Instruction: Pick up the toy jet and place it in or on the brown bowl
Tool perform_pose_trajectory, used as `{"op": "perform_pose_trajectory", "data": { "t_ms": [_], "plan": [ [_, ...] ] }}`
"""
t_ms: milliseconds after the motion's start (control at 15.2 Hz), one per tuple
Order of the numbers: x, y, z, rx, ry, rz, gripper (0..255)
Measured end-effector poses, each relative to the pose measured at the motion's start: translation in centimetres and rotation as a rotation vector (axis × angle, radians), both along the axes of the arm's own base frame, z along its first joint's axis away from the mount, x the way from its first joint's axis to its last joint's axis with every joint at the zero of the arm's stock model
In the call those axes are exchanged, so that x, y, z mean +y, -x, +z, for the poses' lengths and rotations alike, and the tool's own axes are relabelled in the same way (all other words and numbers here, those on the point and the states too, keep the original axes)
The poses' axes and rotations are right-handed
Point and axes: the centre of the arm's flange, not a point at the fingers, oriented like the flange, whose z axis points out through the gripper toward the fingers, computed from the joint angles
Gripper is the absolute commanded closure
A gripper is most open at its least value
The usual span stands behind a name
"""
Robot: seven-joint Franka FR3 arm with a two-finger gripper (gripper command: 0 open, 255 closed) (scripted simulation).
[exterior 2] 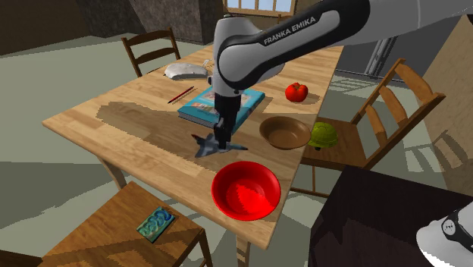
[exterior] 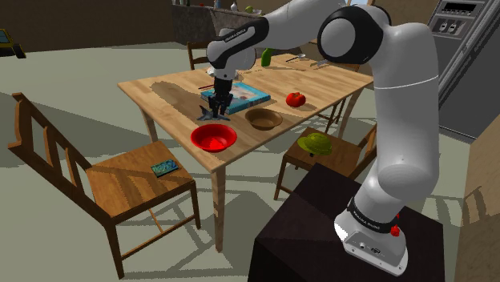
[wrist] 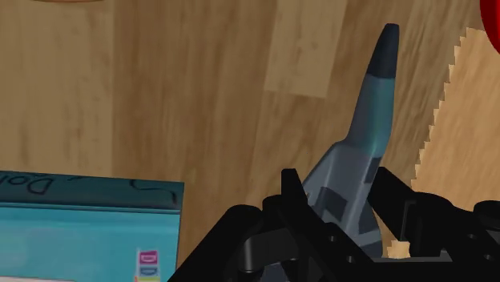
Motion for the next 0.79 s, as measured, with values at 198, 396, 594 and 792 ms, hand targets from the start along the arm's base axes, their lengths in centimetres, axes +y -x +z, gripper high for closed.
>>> {"op": "perform_pose_trajectory", "data": {
  "t_ms": [198,396,594,792],
  "plan": [
    [0.1,0.1,1.7,0.0,0.0,0.0,255],
    [0.0,0.1,3.3,0.0,0.0,0.0,255],
    [0.1,0.1,4.9,0.0,0.0,0.0,255],
    [0.0,0.0,6.3,0.0,0.0,0.0,255]
  ]
}}
